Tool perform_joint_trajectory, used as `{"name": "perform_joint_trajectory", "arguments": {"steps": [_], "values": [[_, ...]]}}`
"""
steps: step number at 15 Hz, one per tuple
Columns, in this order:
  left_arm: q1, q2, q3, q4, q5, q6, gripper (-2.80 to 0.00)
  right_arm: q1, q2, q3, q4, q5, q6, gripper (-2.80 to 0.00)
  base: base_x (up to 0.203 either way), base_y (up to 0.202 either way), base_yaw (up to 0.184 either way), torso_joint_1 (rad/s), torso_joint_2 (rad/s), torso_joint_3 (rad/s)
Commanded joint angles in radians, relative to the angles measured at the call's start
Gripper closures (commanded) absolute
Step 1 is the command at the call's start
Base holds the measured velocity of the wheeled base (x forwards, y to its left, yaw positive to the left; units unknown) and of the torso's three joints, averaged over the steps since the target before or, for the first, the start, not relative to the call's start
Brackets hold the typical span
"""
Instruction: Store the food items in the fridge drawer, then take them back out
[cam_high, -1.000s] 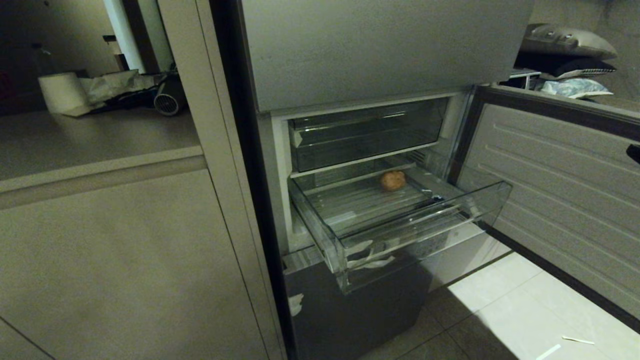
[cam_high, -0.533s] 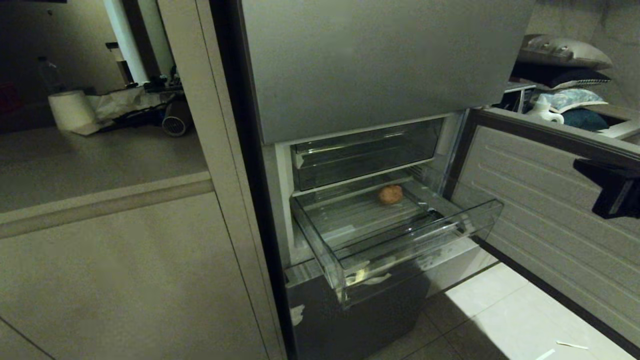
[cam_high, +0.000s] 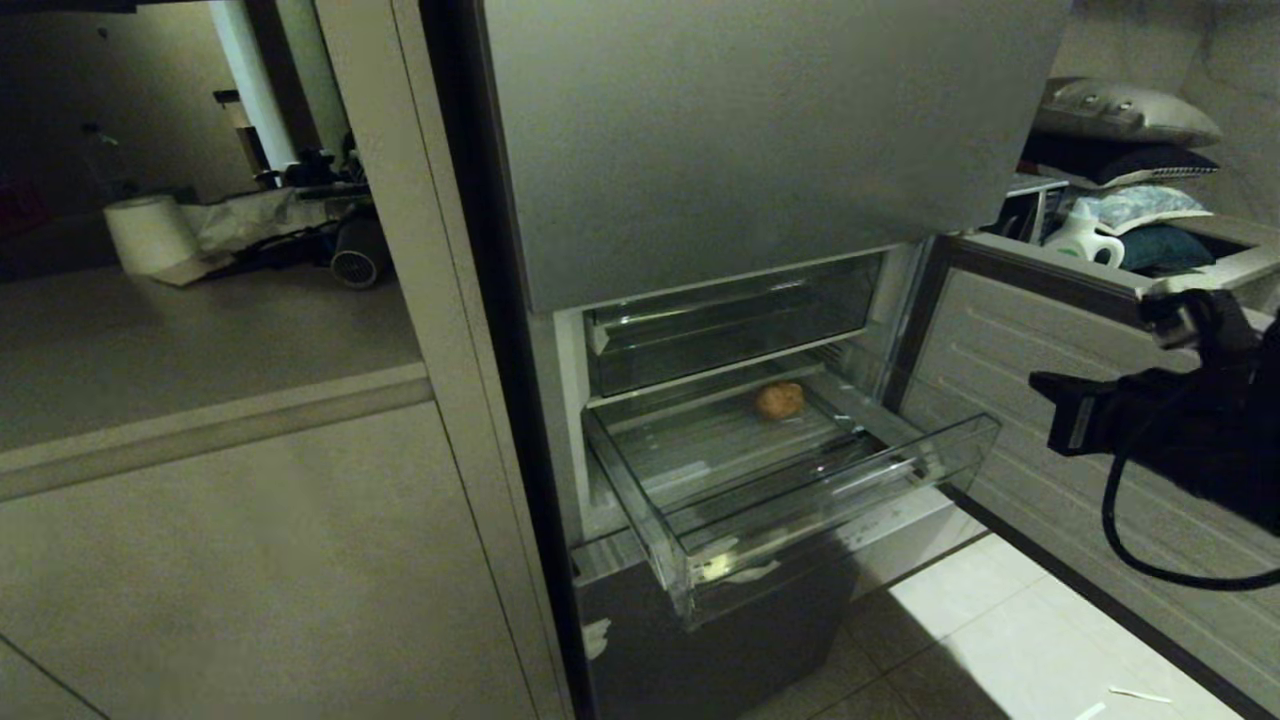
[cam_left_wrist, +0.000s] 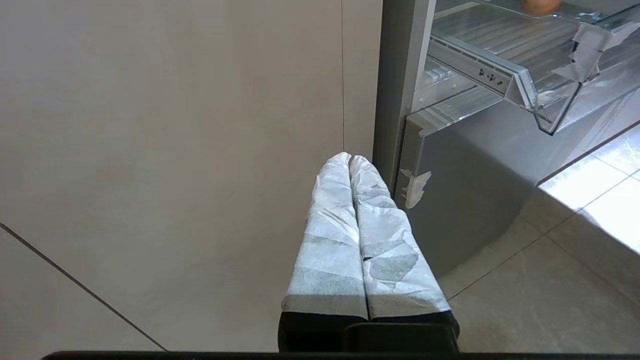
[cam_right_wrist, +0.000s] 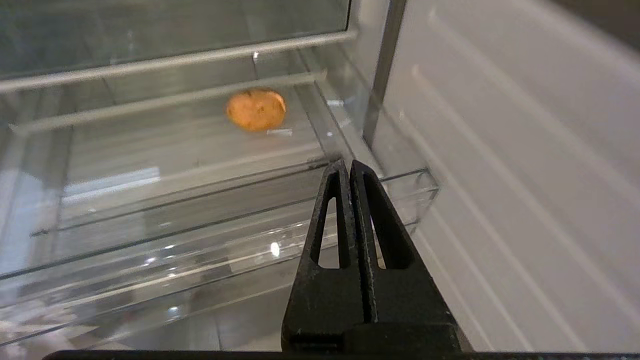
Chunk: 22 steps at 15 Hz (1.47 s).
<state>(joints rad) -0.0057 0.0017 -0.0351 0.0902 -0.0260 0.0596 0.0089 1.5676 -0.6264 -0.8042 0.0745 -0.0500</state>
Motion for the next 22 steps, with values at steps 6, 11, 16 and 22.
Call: {"name": "perform_joint_trajectory", "arguments": {"steps": [6, 11, 16, 22], "values": [[0.000, 0.001, 0.000, 0.000, 0.000, 0.000, 0.00, 0.062, 0.232, -0.160, -0.053, 0.044, 0.030, 0.00, 0.000, 0.000, 0.000, 0.000, 0.00, 0.000], [0.000, 0.001, 0.000, 0.000, 0.000, 0.000, 0.00, 0.160, 0.214, -0.188, 0.068, 0.039, 0.070, 0.00, 0.000, 0.000, 0.000, 0.000, 0.00, 0.000], [0.000, 0.001, 0.000, 0.000, 0.000, 0.000, 0.00, 0.161, 0.136, -0.133, 0.072, 0.039, 0.113, 0.00, 0.000, 0.000, 0.000, 0.000, 0.00, 0.000], [0.000, 0.001, 0.000, 0.000, -0.003, 0.005, 0.00, 0.174, -0.015, -0.098, 0.137, 0.038, 0.109, 0.00, 0.000, 0.000, 0.000, 0.000, 0.00, 0.000]]}}
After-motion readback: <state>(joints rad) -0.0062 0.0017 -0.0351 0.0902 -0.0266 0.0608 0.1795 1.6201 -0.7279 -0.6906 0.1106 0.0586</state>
